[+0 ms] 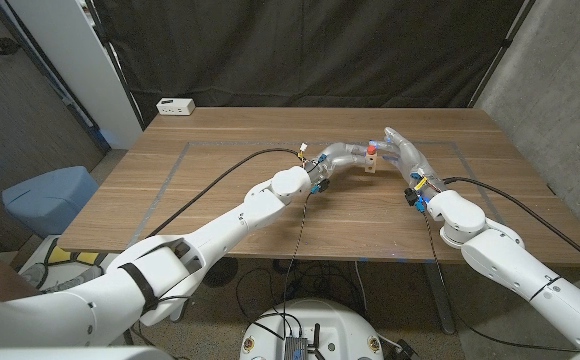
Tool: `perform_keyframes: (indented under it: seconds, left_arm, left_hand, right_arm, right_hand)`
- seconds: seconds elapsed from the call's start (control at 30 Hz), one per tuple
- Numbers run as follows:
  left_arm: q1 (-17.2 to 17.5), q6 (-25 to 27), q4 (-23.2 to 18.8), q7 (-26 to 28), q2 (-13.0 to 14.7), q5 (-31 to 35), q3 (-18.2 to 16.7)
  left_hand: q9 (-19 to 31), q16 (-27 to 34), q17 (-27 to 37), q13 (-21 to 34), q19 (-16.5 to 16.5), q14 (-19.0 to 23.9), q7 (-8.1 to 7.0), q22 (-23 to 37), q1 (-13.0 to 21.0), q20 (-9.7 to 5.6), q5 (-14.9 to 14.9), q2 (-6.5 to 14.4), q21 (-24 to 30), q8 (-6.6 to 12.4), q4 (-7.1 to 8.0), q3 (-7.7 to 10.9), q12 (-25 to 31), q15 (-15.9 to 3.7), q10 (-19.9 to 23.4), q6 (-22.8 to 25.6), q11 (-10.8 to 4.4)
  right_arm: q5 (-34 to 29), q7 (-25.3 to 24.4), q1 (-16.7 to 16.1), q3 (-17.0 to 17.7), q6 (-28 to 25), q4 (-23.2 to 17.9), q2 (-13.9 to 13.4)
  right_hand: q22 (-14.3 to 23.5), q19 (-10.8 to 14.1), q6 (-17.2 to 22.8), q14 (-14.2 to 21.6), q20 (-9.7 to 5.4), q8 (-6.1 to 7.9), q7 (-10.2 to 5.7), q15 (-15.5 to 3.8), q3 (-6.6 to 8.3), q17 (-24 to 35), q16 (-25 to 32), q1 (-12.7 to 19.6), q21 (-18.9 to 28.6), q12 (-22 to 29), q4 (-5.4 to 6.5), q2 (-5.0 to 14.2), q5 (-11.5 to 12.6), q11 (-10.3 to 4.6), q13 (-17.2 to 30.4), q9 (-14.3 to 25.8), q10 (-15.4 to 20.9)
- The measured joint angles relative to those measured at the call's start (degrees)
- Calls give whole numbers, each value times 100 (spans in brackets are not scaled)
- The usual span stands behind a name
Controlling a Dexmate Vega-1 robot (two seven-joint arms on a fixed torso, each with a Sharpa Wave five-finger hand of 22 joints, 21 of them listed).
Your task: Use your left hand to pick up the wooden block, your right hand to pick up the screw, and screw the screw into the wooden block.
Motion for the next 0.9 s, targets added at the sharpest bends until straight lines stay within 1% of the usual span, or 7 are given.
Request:
perform_keyframes:
  seconds: [0.17, 0.3, 0.43, 0.6, 0.73, 0.83, 0.9]
  left_arm:
    - [9, 5, -21, 1, 9, 0, 0]
    - [21, 10, -44, 1, 16, 0, 1]
    - [32, 21, -71, 1, 27, 1, 1]
    - [49, 29, -113, 3, 43, 1, 1]
    - [66, 37, -151, 11, 59, 5, 1]
    - [78, 48, -182, 19, 68, 10, 1]
    - [85, 53, -203, 26, 77, 15, 1]
  left_hand:
    - [3, 0, 0, 0, 0, 0, 0, 0, 0, 0, 0, 0, 0, 17, 0, 0, 0, 0, 0, 0, 0]
    - [4, 0, 0, 0, 0, 0, 0, 0, 10, 0, 0, 9, 0, 18, 0, 0, 0, 0, 0, 0, 0]
    - [30, 0, 0, 0, 0, 0, 0, 0, 15, 0, 0, 14, 0, 19, 0, 0, 0, 0, 8, 1, 8]
    - [30, 0, 0, 0, 0, 0, 0, 0, 16, 0, -1, 14, 0, 19, 0, 0, -1, 0, 15, 1, 15]
    - [30, 0, 0, 0, 0, 0, 0, 0, 16, 0, -2, 14, 0, 19, 0, 0, -1, 0, 15, 2, 15]
    - [29, 0, 0, 0, 0, 0, 29, 0, 16, 0, -3, 13, 0, 18, 0, 0, -2, 0, 15, 32, 15]
    - [29, 0, 0, 0, 0, 0, 29, 0, 16, 0, -5, 13, 0, 18, 0, 0, -2, 0, 15, 32, 15]
  right_arm:
    - [-8, -41, -22, 0, 0, -24, 0]
    - [-16, -83, -39, 0, 0, -41, 2]
    - [-24, -127, -76, 11, -2, -69, 7]
    - [-39, -165, -112, 24, -2, -93, 8]
    - [-55, -210, -150, 44, -2, -122, 11]
    - [-61, -240, -176, 59, -5, -145, 12]
    - [-67, -258, -193, 66, -8, -160, 12]
  right_hand:
    - [0, 2, 122, 47, 2, 22, 60, -30, 0, 0, 21, 0, 18, 21, 0, 0, 0, 13, 0, 3, 74]
    - [0, 33, 234, 91, 32, 68, 48, -48, 0, 0, 21, 0, 18, 44, 0, 0, 0, 1, 1, 1, 168]
    - [0, 54, 315, 130, 11, 68, 69, -53, 1, 0, 66, 0, 62, 44, -1, 0, 0, -51, 1, -2, 237]
    - [0, 116, 422, 202, 10, 75, 88, -62, 1, -27, 66, 0, 62, 44, -1, 0, 0, -71, 1, -4, 319]
    - [0, 136, 499, 243, 30, 111, 110, -103, 1, -26, 66, 0, 62, 44, -1, 0, 0, -41, 1, -19, 369]
    - [0, 168, 560, 244, -1, 111, 110, -101, 1, -26, 66, 1, 62, 85, -1, 0, 0, -71, 1, -21, 399]
    - [0, 189, 560, 273, 20, 111, 110, -71, 1, -26, 66, 2, 62, 85, -1, 2, 0, -94, 2, -21, 439]
